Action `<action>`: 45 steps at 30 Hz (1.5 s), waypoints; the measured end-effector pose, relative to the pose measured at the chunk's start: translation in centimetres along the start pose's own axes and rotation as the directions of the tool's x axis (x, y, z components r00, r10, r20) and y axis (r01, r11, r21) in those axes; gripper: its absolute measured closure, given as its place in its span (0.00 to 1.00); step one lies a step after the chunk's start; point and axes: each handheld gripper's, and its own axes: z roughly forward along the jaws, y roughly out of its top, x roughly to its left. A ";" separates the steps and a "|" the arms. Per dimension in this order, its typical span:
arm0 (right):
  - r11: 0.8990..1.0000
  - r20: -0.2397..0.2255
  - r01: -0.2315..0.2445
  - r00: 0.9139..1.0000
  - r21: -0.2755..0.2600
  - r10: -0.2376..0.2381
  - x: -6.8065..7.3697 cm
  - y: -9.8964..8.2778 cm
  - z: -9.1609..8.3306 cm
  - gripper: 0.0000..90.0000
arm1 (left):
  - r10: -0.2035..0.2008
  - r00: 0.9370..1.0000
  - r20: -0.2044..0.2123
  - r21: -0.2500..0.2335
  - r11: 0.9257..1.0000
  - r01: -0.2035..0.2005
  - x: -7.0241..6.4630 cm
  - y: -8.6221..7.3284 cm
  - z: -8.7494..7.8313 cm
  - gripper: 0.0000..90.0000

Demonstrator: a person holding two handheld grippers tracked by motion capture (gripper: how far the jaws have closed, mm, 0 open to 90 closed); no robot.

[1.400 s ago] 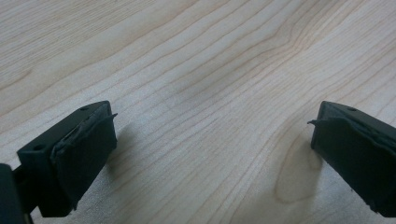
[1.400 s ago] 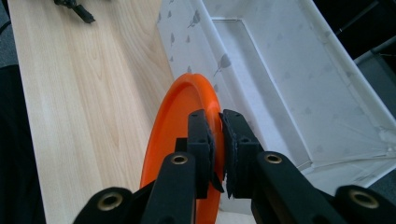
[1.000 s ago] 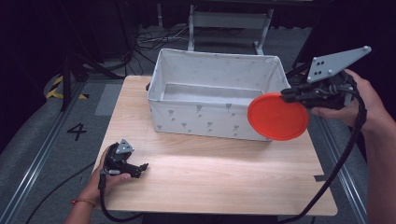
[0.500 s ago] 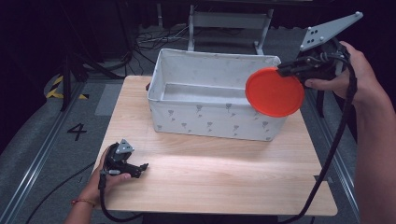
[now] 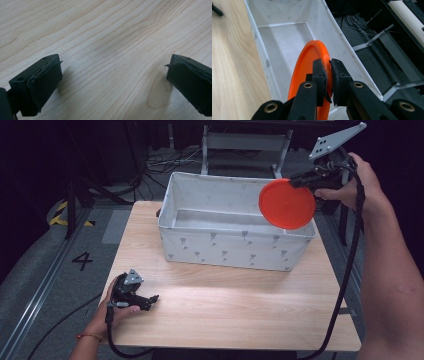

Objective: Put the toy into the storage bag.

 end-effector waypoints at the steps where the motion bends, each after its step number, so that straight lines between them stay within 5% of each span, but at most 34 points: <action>1: 1.000 0.002 -0.001 1.000 0.002 0.001 -0.3 -0.1 0.4 0.92 | -0.002 1.000 -0.002 -0.002 1.000 0.002 0.0 0.0 0.0 0.01; 13: 0.998 0.001 -0.037 0.999 0.048 0.037 -1.3 -2.0 3.6 0.92 | -0.003 1.000 -0.014 0.000 1.000 0.003 0.0 -0.2 -0.2 0.01; 32: 0.990 -0.109 0.009 0.994 0.138 0.007 1.3 -5.2 8.8 0.91 | -0.008 1.000 -0.014 0.002 1.000 0.008 0.0 -0.2 -0.3 0.01; 45: 0.945 -0.227 0.134 0.972 0.297 -0.067 3.3 -6.0 11.3 0.91 | -0.009 1.000 -0.014 0.002 1.000 0.009 0.0 -0.3 -0.3 0.01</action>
